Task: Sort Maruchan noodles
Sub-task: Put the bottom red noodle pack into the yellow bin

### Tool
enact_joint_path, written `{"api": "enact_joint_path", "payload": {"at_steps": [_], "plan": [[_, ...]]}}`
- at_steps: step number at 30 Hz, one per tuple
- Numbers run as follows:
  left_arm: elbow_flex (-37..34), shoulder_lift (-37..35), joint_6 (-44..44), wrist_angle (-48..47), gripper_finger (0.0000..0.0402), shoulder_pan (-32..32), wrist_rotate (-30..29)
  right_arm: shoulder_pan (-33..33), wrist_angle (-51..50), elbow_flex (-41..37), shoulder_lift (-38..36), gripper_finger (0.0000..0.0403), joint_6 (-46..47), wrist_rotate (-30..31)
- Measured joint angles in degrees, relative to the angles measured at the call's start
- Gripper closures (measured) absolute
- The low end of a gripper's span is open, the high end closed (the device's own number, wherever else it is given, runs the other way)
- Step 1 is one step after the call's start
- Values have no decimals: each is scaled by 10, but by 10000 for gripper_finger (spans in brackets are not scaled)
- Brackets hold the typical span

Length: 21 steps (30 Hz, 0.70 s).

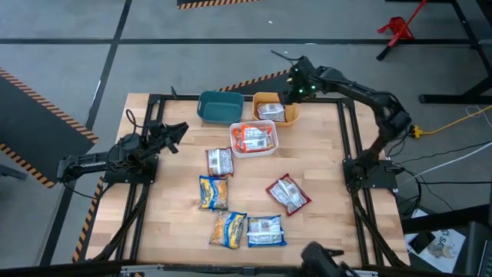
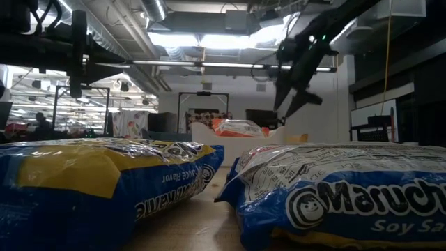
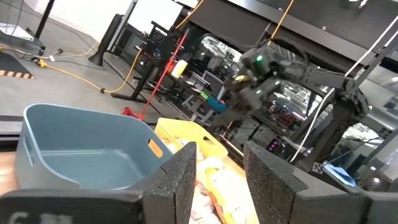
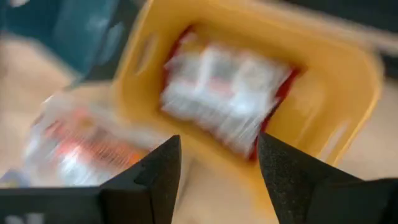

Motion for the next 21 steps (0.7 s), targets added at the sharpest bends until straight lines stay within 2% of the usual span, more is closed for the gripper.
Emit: {"api": "enact_joint_path", "payload": {"at_steps": [2,4,10,15,18,21], "plan": [[0,0,0,0,274,0,0,13,-43,0,-32,206,-1,-18],[0,0,0,0,274,0,0,36,-97,0,-59,206,-1,-12],[0,0,0,0,274,0,1,184,-234,-7,-107,205,21,80],[0,0,0,0,274,0,1,327,-216,-80,-128,183,144,72],[0,0,0,0,274,0,5,393,-181,-132,-133,144,214,40],[0,0,0,0,274,0,13,449,-100,-179,-134,93,274,20]]}}
